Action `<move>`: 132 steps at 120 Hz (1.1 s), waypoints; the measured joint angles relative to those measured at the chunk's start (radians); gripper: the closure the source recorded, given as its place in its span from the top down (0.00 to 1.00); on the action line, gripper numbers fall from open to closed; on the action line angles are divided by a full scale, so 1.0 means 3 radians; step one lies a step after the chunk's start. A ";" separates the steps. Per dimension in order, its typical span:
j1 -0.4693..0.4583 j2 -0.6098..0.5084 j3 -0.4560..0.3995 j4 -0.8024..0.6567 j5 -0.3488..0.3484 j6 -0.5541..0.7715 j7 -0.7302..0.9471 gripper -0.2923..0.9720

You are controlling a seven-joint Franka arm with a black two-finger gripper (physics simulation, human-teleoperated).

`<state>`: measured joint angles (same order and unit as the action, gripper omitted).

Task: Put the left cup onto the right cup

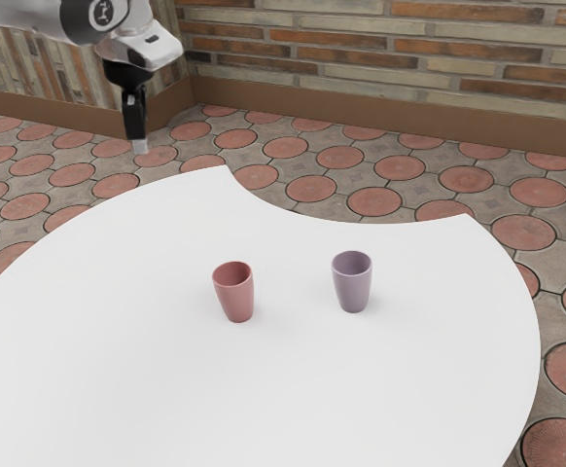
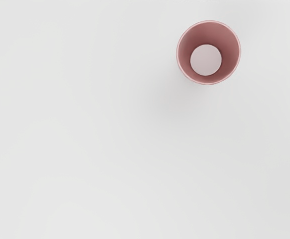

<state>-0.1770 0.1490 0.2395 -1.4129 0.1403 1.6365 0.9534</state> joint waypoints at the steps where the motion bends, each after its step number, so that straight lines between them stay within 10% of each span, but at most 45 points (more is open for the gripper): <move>1: 0.0005 0.0000 0.0000 -0.0006 -0.0010 0.0007 0.0003 0.77; 132: 0.0081 0.1327 -0.0074 0.0083 -0.0556 0.0990 0.0386 0.77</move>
<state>-0.1526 0.5470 0.2174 -1.3881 -0.0265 1.9336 1.0691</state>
